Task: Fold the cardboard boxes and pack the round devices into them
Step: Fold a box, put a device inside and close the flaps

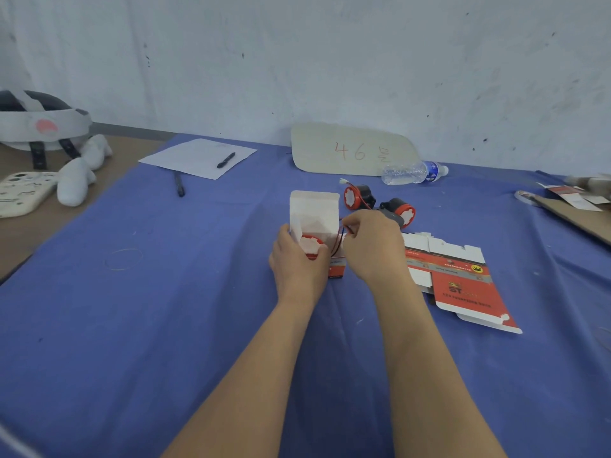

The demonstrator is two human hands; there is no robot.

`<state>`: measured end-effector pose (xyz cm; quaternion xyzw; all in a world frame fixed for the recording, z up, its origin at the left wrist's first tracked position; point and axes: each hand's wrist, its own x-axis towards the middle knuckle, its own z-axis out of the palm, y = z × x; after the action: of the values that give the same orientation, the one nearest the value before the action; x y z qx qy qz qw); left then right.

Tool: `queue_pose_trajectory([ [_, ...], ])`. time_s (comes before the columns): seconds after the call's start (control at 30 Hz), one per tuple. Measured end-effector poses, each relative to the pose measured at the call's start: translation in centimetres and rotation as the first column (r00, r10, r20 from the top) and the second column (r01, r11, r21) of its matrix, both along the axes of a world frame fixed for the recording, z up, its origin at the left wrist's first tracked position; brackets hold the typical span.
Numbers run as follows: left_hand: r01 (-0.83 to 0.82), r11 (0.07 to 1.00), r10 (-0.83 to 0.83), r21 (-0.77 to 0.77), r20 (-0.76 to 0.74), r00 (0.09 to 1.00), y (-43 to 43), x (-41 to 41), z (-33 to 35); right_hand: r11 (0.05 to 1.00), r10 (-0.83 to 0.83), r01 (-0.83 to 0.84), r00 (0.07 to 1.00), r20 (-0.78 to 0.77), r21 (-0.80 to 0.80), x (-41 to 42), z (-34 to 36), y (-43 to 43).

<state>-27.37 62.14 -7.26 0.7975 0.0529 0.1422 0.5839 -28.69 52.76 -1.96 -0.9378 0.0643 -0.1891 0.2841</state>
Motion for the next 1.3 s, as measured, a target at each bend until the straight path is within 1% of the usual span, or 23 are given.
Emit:
queue_pose_trajectory([
  [0.13, 0.005, 1.0, -0.005, -0.009, 0.0, 1.0, 0.0, 0.0, 0.1, 1.0, 0.002, -0.001, 0.999, 0.052, -0.025, 0.2, -0.2, 0.6],
  [0.27, 0.005, 1.0, -0.005, -0.014, 0.009, 1.0, 0.0, -0.1, 0.1, 0.997, 0.08, -0.082, 0.986, 0.144, 0.004, 0.2, -0.8, 1.1],
  [0.33, 0.014, 1.0, -0.014, -0.028, 0.004, 1.0, 0.1, -0.1, 0.0, 0.992, 0.123, -0.127, 0.979, 0.162, 0.014, 0.2, -1.1, 1.5],
  [0.4, 0.025, 0.999, -0.025, -0.037, -0.009, 1.0, 0.1, -0.2, 0.0, 0.987, 0.147, -0.154, 0.978, 0.15, 0.035, 0.2, -1.6, 1.6],
  [0.5, 0.028, 0.999, -0.028, -0.039, -0.012, 1.0, 0.1, -0.2, 0.0, 0.987, 0.138, -0.145, 0.985, 0.102, 0.066, 0.5, -2.3, 1.2],
  [0.87, 0.05, 0.999, -0.05, 0.002, -0.004, 0.999, 0.1, -0.2, -0.1, 0.999, 0.047, -0.045, 0.993, 0.11, -0.017, 1.0, -2.7, 0.8],
  [1.07, 0.035, 0.999, -0.035, 0.015, -0.018, 0.999, 0.1, -0.1, -0.1, 0.997, 0.072, -0.069, 0.994, 0.083, -0.039, 0.8, -2.4, -0.5],
  [1.17, 0.015, 1.0, -0.015, 0.005, -0.008, 1.0, 0.1, -0.2, -0.2, 0.991, 0.121, -0.118, 0.992, 0.043, -0.067, 0.6, -2.1, -0.6],
  [1.3, -0.008, 1.0, 0.008, 0.021, -0.001, 1.0, 0.2, -0.1, -0.2, 0.984, 0.175, -0.174, 0.984, 0.02, -0.048, 0.4, -2.0, -0.6],
])
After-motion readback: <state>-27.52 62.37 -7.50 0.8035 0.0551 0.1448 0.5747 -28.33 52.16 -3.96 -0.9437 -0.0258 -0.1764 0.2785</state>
